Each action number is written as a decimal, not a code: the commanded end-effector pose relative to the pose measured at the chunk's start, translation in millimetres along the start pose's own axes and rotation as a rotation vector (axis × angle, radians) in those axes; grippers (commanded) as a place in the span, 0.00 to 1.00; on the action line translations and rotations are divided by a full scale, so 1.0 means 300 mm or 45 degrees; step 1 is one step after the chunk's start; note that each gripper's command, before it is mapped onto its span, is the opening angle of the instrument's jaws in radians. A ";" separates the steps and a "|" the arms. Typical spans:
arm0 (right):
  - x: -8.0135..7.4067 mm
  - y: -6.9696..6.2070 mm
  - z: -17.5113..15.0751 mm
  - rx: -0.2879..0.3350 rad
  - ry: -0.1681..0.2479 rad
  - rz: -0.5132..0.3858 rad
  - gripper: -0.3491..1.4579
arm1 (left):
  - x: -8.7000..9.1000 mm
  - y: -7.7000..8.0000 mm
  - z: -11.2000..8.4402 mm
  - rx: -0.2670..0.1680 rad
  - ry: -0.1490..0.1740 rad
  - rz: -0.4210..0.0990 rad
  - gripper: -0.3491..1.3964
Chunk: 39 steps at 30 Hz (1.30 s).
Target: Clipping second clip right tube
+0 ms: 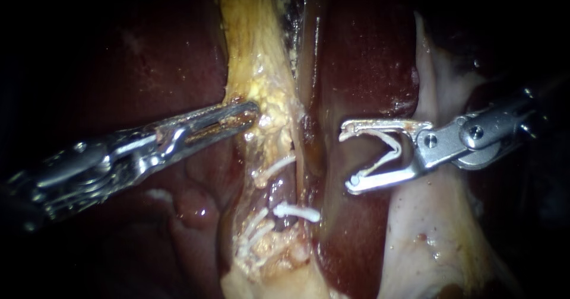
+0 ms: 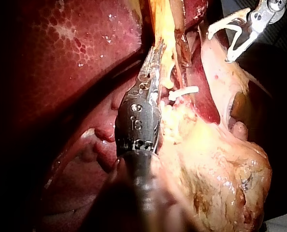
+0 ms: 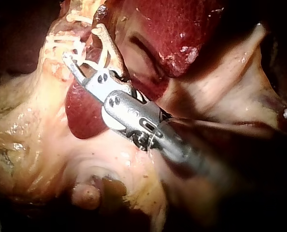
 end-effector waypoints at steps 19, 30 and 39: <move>-0.0221 -0.0111 0.034 0.097 -0.010 0.448 0.52 | -0.0140 -0.0188 -0.0401 0.009 -0.027 -0.039 0.00; -0.0278 -0.0072 0.038 0.078 -0.057 0.490 0.52 | -0.0153 -0.0227 -0.0444 0.020 -0.040 -0.043 0.00; -0.0294 -0.0063 0.042 0.073 -0.061 0.495 0.52 | -0.0153 -0.0237 -0.0452 0.020 -0.040 -0.043 0.00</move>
